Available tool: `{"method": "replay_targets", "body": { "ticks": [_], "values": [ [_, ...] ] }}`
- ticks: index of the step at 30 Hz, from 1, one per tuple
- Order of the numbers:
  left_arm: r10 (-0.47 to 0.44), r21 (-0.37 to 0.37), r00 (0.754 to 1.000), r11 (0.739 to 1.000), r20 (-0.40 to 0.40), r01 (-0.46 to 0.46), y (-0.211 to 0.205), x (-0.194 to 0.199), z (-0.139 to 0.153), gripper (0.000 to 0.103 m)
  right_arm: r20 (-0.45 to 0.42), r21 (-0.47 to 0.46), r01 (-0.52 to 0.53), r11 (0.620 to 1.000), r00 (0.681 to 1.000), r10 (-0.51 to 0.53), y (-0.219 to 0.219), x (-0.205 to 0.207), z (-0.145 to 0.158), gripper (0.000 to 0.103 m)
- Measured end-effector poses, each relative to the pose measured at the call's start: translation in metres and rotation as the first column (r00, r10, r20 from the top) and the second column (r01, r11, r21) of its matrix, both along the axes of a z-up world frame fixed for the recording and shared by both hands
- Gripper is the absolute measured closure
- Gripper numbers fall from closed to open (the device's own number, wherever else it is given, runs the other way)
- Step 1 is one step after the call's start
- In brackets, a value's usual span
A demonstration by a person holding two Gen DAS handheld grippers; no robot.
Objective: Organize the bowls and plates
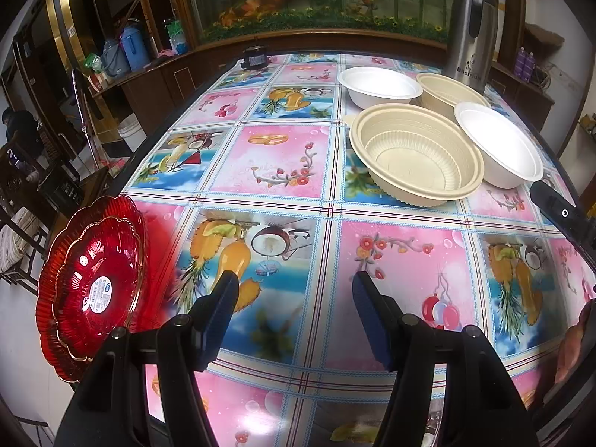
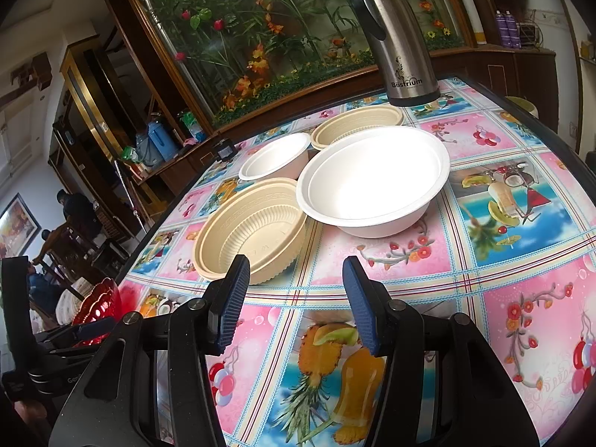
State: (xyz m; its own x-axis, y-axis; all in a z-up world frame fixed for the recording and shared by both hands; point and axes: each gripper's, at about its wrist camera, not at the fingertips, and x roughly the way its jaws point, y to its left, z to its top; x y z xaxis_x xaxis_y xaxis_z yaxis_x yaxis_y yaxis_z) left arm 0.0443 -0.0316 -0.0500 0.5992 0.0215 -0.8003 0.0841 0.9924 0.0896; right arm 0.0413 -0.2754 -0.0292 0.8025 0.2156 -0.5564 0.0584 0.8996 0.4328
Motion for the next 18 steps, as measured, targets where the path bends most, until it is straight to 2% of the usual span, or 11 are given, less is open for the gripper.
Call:
{"method": "replay_targets", "body": {
  "ticks": [14,18],
  "values": [
    [-0.003,0.001,1.0,1.0,0.0,0.003,-0.0012,0.0004,-0.0009,0.039,0.001,0.0,0.0,1.0,1.0,0.0,0.0009,-0.0004,0.0007,0.051],
    [-0.009,0.001,1.0,1.0,0.003,0.009,-0.0029,0.0033,-0.0006,0.039,-0.009,0.028,-0.004,1.0,1.0,0.004,-0.0019,0.002,-0.0016,0.051]
  ]
}}
